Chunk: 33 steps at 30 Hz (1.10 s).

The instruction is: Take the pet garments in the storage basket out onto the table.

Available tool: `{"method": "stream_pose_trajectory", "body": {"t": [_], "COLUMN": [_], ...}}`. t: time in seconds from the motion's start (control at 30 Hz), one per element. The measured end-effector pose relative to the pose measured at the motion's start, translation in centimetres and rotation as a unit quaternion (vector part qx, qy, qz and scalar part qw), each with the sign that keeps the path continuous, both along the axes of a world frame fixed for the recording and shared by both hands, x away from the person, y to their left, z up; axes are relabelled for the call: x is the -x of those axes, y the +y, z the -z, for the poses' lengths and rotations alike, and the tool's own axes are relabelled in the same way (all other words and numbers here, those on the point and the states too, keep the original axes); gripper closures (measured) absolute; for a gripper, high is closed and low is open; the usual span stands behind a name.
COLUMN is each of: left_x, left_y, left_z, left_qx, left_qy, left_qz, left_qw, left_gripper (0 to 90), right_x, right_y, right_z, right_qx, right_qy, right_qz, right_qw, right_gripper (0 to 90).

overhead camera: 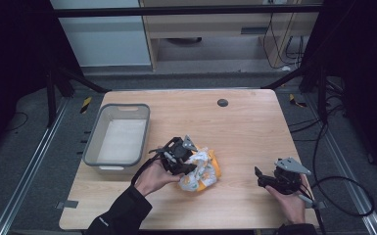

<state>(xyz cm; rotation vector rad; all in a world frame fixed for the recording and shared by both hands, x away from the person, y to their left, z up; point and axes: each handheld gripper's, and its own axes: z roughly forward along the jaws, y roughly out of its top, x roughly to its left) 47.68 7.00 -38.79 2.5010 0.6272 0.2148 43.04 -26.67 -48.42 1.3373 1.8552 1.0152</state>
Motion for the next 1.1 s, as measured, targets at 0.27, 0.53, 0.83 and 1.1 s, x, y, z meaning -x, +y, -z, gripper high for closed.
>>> {"method": "stream_pose_trajectory", "body": {"t": [0.27,0.53,0.83,1.1], "left_x": [0.1,0.0,-0.1,-0.1], "left_y": [-0.6,-0.5,-0.6,-0.4], "left_z": [1.1,1.6,2.0,2.1], "left_qx": [-0.011,-0.016,-0.024,-0.031], "left_qy": [0.004,0.012,0.014,0.011], "left_qz": [0.004,0.010,0.013,0.016], "left_qw": [0.9999,0.9997,0.9995,0.9993], "left_gripper": [72.5,65.9,53.6,37.0], "right_x": [0.0,0.0,0.0,0.0], "right_y": [0.0,0.0,0.0,-0.1], "right_z": [0.0,0.0,0.1,0.1], "right_qx": [0.000,0.000,0.001,0.000], "right_qy": [0.002,0.002,0.003,0.003], "right_qz": [-0.001,-0.001,-0.002,-0.002], "right_qw": [1.0000,1.0000,1.0000,1.0000], "right_gripper": [9.1,9.1,9.0,8.8]}}
